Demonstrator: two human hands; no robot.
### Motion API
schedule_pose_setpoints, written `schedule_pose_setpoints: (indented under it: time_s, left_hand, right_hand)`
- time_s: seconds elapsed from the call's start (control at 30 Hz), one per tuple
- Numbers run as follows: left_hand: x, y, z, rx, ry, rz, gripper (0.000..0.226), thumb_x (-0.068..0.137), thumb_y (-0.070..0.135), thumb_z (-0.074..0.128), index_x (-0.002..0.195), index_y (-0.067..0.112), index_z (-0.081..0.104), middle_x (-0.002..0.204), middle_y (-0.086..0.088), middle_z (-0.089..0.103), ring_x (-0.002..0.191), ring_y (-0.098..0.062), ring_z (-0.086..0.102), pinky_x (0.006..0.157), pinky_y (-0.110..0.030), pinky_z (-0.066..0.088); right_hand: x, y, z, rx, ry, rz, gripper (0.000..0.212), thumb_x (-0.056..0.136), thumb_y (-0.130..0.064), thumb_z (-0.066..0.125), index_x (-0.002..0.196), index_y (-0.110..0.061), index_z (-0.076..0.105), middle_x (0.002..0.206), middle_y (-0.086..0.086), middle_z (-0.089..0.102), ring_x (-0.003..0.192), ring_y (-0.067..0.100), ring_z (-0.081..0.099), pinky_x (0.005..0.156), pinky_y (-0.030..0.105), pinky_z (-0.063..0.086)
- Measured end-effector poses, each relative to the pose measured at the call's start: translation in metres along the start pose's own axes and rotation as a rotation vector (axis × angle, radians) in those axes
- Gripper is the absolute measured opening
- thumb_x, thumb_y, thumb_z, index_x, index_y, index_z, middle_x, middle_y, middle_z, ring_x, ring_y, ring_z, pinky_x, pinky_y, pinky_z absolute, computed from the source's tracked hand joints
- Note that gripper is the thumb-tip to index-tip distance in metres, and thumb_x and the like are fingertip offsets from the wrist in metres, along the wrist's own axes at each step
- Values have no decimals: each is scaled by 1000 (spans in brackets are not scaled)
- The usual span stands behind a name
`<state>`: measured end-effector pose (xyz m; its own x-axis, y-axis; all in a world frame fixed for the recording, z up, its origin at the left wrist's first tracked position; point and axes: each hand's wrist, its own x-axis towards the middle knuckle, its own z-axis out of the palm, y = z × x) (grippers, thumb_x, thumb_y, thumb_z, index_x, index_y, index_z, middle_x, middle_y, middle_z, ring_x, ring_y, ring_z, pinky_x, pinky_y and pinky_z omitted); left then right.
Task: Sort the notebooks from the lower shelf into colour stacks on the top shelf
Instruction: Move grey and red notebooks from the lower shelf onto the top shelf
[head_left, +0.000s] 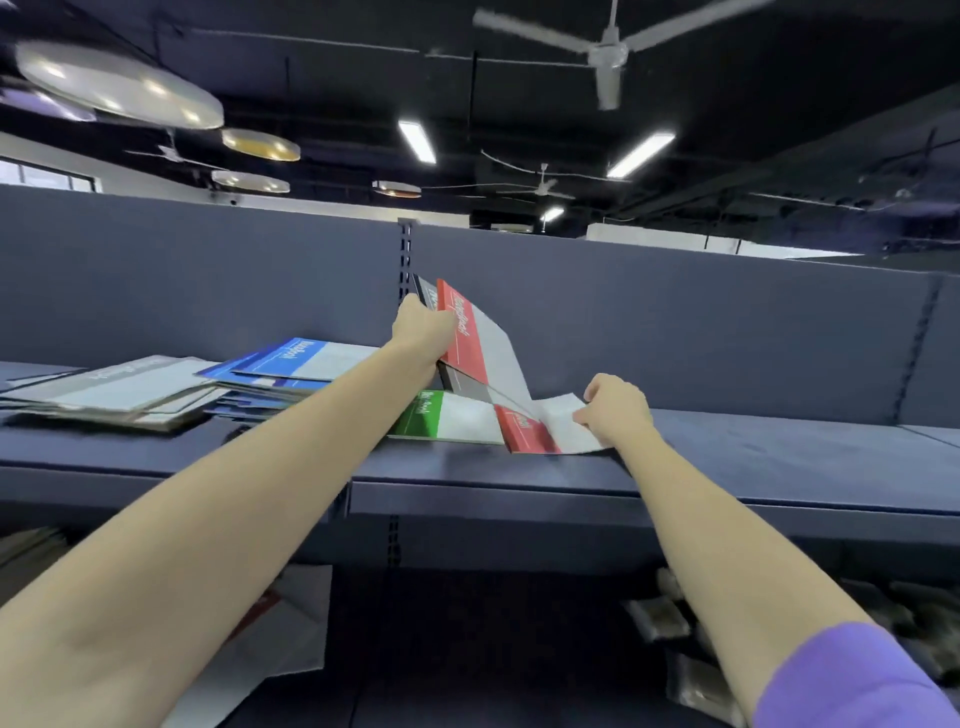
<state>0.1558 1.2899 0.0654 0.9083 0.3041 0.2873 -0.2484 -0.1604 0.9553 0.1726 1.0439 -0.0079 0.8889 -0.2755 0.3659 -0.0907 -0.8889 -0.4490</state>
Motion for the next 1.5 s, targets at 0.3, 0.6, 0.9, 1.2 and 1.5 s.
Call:
schedule_pose_setpoints:
  time_s: [0.3, 0.6, 0.9, 1.2, 1.5]
  left_hand:
    - [-14, -22, 41, -247, -32, -95, 27, 90, 7, 65, 111, 11, 48, 106, -13, 68, 86, -28, 70, 76, -44, 60]
    - [-18, -66, 68, -346, -55, -166, 34, 91, 16, 71, 120, 11, 54, 112, -9, 70, 93, -24, 70, 82, -43, 58]
    - [-20, -71, 46, -261, 225, 20, 25, 89, 10, 53, 114, 14, 54, 106, -3, 64, 92, -21, 63, 74, -32, 53]
    - [-25, -70, 46, -248, 248, 44, 22, 91, 12, 47, 113, 13, 49, 102, -1, 60, 85, -20, 58, 66, -29, 47]
    - [-30, -68, 45, -194, 258, 185, 13, 92, 17, 47, 104, 15, 45, 99, -2, 62, 89, -25, 61, 81, -41, 54]
  right_hand:
    - [11, -3, 8, 489, 33, -17, 46, 104, -37, 37, 92, -4, 66, 85, 6, 68, 87, 32, 62, 80, 37, 49]
    - [8, 8, 8, 442, -25, -134, 46, 95, -37, 63, 68, -12, 36, 64, 2, 38, 59, 18, 37, 51, 31, 28]
    - [9, 18, 12, 161, -31, -73, 44, 92, -26, 61, 64, -13, 31, 62, 2, 35, 60, 20, 36, 48, 31, 22]
    - [0, 17, 6, -20, -25, 9, 20, 82, -9, 53, 70, -15, 39, 68, 2, 47, 76, 28, 48, 72, 32, 34]
    - [-1, 21, 0, -165, 66, 110, 10, 87, -8, 53, 94, -13, 49, 88, 5, 57, 86, 27, 52, 97, 37, 36]
